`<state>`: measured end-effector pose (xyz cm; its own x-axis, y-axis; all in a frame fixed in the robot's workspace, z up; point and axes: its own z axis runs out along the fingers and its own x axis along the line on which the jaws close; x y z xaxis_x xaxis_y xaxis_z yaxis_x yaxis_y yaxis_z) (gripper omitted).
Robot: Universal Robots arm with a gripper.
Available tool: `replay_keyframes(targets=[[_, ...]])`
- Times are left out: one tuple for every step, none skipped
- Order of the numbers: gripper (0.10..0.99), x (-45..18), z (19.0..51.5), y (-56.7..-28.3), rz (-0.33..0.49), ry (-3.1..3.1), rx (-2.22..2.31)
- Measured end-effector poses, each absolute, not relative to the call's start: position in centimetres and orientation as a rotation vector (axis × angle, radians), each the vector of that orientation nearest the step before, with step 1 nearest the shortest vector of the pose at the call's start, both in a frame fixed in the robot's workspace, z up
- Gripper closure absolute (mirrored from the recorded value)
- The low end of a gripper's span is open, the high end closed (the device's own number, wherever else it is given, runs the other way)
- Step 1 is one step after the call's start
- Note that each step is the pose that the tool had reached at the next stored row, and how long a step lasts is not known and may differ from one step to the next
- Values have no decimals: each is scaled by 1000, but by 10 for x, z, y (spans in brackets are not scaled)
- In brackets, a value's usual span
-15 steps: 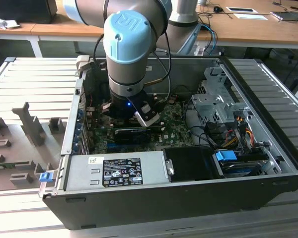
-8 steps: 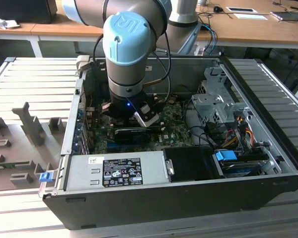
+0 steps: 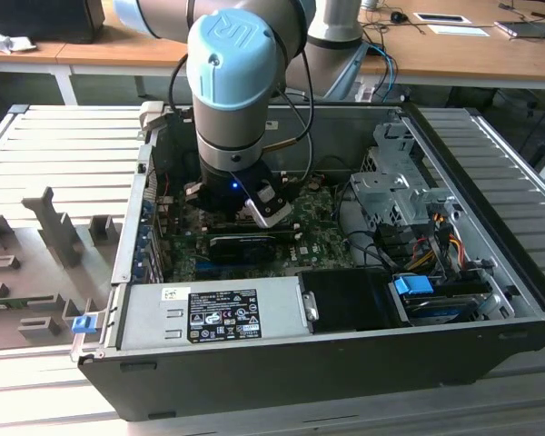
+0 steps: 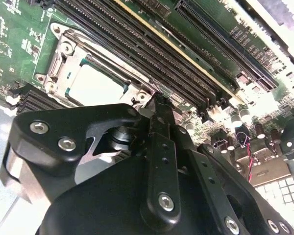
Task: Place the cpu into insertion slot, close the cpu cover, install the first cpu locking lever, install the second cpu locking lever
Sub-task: 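Install the second cpu locking lever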
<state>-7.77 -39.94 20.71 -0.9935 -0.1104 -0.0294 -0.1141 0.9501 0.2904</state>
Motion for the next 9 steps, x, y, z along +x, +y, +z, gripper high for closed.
replay_keyframes(targets=[[980, -78, 207, -399, 461, 3089, -178], [980, -78, 207, -399, 462, 3089, -178], [980, -78, 207, -399, 462, 3089, -178], [980, -78, 207, -399, 463, 3089, -178], [980, -78, 205, -399, 465, 3089, -178], [980, -78, 203, -399, 469, 3088, -178], [980, -78, 202, -400, 476, 3087, -178], [980, -77, 200, -399, 484, 3085, -178], [980, -77, 199, -399, 490, 3084, -178]])
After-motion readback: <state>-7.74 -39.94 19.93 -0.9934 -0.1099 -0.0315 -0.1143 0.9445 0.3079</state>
